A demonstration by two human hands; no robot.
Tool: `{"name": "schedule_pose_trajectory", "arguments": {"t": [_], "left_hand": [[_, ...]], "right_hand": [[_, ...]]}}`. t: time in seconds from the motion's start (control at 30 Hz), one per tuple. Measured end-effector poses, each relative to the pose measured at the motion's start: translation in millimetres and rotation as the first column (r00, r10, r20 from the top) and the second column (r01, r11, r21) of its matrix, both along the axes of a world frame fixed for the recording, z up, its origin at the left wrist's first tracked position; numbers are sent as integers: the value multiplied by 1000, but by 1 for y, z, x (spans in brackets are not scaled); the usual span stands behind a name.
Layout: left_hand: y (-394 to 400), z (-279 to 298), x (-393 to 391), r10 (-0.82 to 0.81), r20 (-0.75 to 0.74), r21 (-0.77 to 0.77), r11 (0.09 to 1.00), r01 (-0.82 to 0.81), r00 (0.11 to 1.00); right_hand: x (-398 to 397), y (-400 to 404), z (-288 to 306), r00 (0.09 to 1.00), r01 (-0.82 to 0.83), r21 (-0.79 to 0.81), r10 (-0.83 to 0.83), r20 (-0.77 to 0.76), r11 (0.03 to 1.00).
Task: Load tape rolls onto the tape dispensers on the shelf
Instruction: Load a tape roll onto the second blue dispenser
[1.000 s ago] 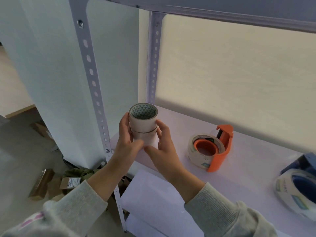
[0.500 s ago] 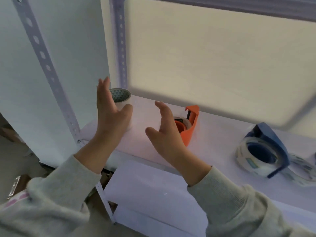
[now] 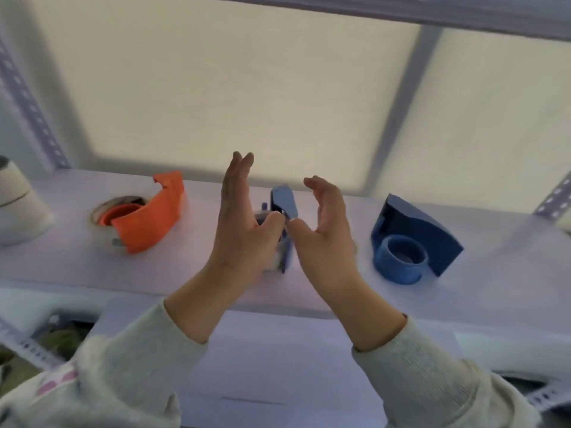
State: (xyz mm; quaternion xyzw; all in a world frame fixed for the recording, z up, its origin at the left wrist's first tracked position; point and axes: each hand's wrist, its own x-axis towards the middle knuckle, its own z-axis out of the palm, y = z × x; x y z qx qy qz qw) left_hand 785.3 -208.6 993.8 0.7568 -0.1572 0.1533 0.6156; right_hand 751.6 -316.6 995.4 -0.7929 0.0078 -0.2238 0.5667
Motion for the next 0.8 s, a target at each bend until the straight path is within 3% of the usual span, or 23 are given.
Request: {"name": "schedule_pose_trajectory", "arguments": {"t": [0.1,0.2,0.3,0.43,0.57,0.63,0.8], "left_hand": [[-56,-9,-20,3,41,-36,999,-1,999],[-90,-24,-33,-18,-55,-58,998,15,998],[-98,-40,-38,21,-157,91,996,-6,987],[-94,-49,-32,69,-256,318,948,16,964],[-91,-52,-28,72,-364,380,922,78,929],[-90,-52,-28,60,-388,338,938,81,920],[-88,-48,-40,-35,-364,29,998,49,931]], "right_hand": [[-13,-63,-13,998,38,13,-38,-59,999],[-21,-102,-25,988,1,54,8,-154,999],[-25,-115,-32,957,-122,43,129,-261,992],[-21,-113,-43,919,-163,-164,88,-385,973],[-15,-107,-64,915,-243,-502,24,-403,830],[-16,-108,-70,926,-241,-555,17,-377,797],[-25,-108,-68,990,-101,-609,19,-141,787]]}}
